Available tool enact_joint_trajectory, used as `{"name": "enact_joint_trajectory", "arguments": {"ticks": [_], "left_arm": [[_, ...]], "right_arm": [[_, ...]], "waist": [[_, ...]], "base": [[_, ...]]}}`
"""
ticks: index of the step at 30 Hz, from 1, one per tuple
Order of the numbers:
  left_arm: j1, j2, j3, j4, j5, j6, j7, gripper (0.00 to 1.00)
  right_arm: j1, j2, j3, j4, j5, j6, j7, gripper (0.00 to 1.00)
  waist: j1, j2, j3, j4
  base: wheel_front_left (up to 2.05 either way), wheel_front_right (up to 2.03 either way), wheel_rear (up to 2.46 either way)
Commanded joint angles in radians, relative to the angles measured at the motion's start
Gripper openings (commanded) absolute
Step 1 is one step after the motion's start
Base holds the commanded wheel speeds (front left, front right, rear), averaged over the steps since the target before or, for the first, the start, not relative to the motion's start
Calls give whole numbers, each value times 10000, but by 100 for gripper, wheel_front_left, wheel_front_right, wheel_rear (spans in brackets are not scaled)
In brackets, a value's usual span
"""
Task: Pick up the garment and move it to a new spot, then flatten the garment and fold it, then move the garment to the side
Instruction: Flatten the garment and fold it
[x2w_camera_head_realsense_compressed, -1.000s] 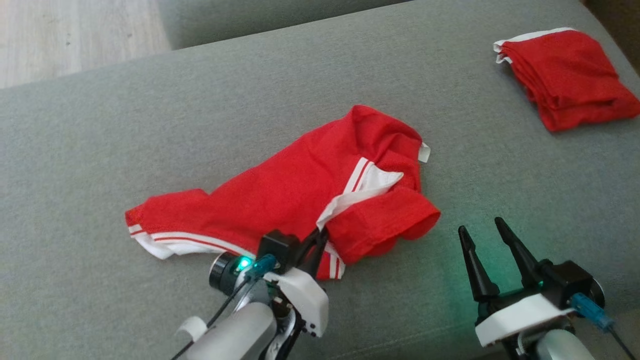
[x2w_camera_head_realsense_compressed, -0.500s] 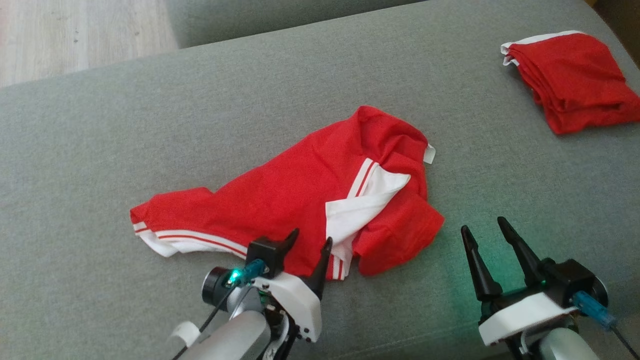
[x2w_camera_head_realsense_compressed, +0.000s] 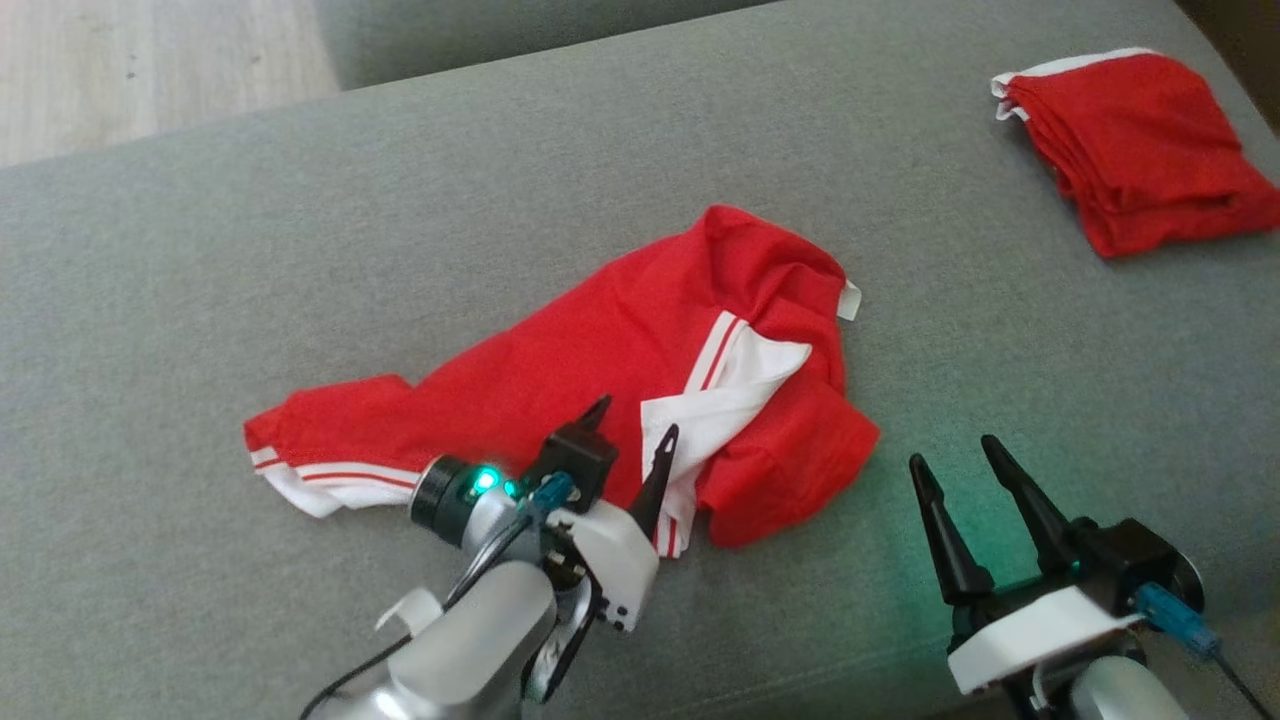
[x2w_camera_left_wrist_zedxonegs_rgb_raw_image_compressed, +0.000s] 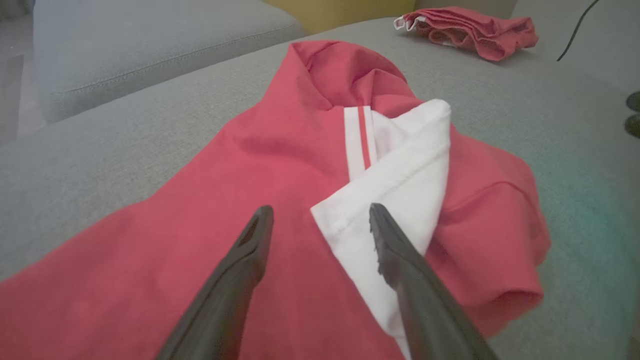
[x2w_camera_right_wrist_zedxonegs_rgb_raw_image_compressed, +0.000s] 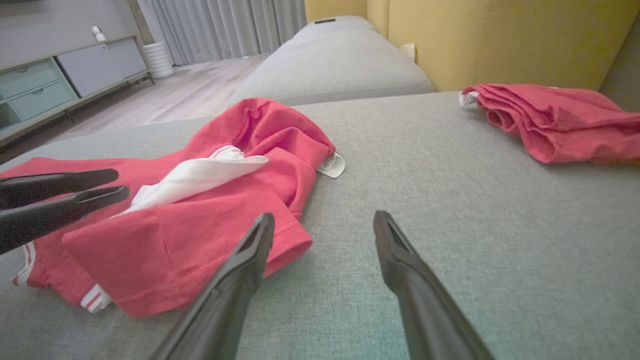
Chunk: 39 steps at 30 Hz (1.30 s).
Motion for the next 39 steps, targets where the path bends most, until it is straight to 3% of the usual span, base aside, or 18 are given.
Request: {"name": "enact_joint_trajectory", "arguments": {"ticks": [1, 9, 10, 11, 12, 13, 15, 16, 21, 24, 29, 39], "left_arm": [[-587, -125, 163, 117, 123, -86, -66, 100], [-1194, -475, -286, 1648, 287, -541, -134, 100], [-1221, -496, -311, 1723, 294, -576, -152, 87], [-1221, -496, -311, 1723, 294, -576, -152, 87], [-1237, -514, -340, 1788, 301, -612, -168, 45], [-1245, -531, -359, 1833, 297, -652, -183, 38], [-1258, -559, -405, 1886, 304, -736, -210, 11], [-1263, -570, -428, 1893, 312, -770, -221, 4], [-1331, -607, -543, 1684, 466, -853, -254, 0], [-1406, -573, -340, 908, 791, -642, -261, 0], [-991, 642, 282, -1225, 1720, 237, -263, 0], [439, 4699, 1630, -6018, 2908, 2579, 383, 0]], "right_arm": [[-400, -194, 238, -237, 116, -7, -111, 100], [-464, -346, 225, -231, 192, -7, -111, 100], [-454, -347, 221, -225, 193, -7, -111, 100], [-454, -347, 221, -225, 193, -7, -111, 100], [-440, -349, 215, -216, 190, -7, -111, 100], [-423, -347, 209, -206, 187, -7, -111, 100], [-393, -336, 187, -195, 180, -7, -111, 100], [-382, -331, 185, -190, 172, -7, -111, 100], [-373, -315, 170, -214, 148, -7, -111, 100], [-341, -305, 108, -223, 133, -7, -111, 100], [-178, -243, -48, -225, 97, -7, -111, 100], [173, -151, -193, -200, -8, -7, -111, 100]], "waist": [[0, 0, 92, -105], [0, 0, 244, -300], [0, 0, 234, -303], [0, 0, 234, -303], [0, 0, 217, -297], [0, 0, 199, -285], [0, 0, 159, -241], [0, 0, 139, -216], [0, 0, 100, -51], [0, 0, 66, 94], [0, 0, -88, 401], [0, 0, -450, 1351]], "base": [[0, 0, 0], [0, 0, 0], [0, 0, 0], [0, 0, 0], [0, 0, 0], [0, 0, 0], [0, 0, 0], [0, 0, 0], [0, 0, 0], [0, 0, 0], [0, 0, 0], [0, 0, 0]]}}
